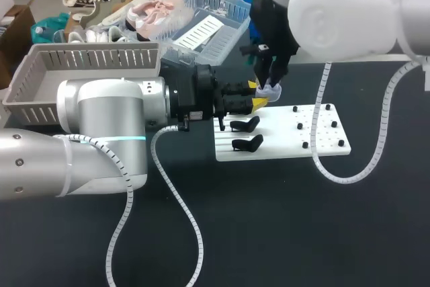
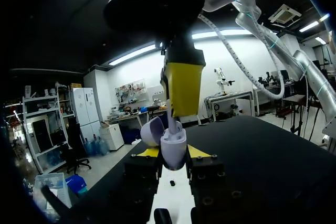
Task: Pick up each earbud case from the left stands, insert the matching earbuds, close the lid, and place the case in the box.
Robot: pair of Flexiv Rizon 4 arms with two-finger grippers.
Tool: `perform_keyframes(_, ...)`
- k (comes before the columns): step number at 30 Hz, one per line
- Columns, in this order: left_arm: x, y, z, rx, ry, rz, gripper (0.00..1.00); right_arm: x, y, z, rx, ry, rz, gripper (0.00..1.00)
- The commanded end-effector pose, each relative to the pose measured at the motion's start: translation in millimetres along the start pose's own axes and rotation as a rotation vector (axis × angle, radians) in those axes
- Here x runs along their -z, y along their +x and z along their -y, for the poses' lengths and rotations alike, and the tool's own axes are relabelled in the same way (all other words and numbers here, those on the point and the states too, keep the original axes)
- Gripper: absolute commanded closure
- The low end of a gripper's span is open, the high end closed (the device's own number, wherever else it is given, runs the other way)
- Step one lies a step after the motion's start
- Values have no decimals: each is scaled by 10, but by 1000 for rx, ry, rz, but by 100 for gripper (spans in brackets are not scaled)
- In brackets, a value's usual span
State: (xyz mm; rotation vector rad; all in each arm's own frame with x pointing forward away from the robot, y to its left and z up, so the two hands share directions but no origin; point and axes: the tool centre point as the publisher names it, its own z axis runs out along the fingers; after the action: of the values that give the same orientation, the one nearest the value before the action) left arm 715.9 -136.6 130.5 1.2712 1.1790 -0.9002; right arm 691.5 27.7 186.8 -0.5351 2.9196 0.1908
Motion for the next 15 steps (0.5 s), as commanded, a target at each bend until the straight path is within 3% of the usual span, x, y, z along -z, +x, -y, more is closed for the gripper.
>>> perform_keyframes(1, -5, 9, 3, -2, -4, 3, 100, -6, -7, 1, 22, 3, 4, 100)
perform_keyframes(10, -5, 9, 3, -2, -4, 3, 100, 21, 28, -10, 173, 4, -5, 100)
perform_keyframes(15, -5, 9, 3, -2, -4, 3, 100, 5, 30, 21, 188, -11, -5, 100)
